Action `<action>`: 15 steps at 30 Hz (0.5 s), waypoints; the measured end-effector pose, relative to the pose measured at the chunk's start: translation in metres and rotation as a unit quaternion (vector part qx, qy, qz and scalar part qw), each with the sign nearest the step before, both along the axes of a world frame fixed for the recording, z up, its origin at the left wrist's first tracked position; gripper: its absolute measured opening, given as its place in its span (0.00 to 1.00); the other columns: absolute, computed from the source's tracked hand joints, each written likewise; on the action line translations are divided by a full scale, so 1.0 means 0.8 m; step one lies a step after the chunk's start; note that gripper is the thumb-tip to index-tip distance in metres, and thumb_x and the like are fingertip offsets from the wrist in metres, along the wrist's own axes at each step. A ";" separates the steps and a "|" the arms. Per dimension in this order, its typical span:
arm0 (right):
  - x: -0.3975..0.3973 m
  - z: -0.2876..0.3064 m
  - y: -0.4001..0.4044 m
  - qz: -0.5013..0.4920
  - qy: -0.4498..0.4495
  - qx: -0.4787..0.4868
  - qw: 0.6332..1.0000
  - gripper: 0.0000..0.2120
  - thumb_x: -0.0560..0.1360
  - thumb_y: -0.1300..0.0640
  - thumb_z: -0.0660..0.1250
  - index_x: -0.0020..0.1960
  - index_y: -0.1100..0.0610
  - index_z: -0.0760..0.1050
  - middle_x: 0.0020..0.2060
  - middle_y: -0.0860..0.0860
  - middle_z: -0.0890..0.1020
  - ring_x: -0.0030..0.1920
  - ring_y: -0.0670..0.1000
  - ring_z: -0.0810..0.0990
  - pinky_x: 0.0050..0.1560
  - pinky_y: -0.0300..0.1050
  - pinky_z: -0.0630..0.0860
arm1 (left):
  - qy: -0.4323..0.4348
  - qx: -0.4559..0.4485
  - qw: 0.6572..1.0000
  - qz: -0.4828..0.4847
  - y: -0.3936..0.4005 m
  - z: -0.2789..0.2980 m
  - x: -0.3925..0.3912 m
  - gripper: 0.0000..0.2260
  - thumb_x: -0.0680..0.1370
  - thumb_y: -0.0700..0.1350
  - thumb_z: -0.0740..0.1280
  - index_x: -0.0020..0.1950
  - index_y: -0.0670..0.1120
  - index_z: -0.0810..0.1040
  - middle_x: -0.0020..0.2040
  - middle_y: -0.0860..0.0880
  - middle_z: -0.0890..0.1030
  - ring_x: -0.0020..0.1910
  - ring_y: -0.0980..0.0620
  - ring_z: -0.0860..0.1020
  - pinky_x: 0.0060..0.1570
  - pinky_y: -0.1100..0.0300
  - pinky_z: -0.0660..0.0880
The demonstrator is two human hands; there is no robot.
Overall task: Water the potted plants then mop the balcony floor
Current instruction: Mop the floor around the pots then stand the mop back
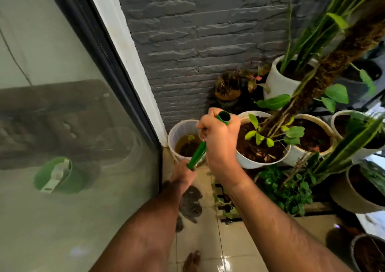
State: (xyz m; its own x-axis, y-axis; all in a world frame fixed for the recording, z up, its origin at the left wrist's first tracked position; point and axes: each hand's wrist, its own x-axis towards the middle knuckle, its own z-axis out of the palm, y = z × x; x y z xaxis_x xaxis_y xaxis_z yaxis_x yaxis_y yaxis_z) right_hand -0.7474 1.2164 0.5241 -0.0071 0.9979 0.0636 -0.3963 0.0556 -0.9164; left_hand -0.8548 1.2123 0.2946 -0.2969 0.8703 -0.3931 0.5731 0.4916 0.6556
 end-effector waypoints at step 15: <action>-0.130 0.031 0.113 0.043 -0.060 0.052 0.996 0.15 0.63 0.69 0.65 0.27 0.69 0.58 0.25 0.67 0.58 0.29 0.57 0.57 0.31 0.54 0.56 | 0.019 -0.003 0.995 0.101 0.128 0.032 -0.085 0.16 0.82 0.49 0.66 0.67 0.44 0.77 0.63 0.42 0.81 0.63 0.42 0.78 0.51 0.59 0.69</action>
State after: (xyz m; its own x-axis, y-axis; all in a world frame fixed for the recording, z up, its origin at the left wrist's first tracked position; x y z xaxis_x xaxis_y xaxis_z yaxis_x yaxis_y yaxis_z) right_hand -0.8513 1.3069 0.5487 -0.1056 0.9813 0.1611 -0.2907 0.1244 -0.9487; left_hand -0.9226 1.3145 0.3201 -0.4799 0.7890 -0.3836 0.4875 0.6033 0.6311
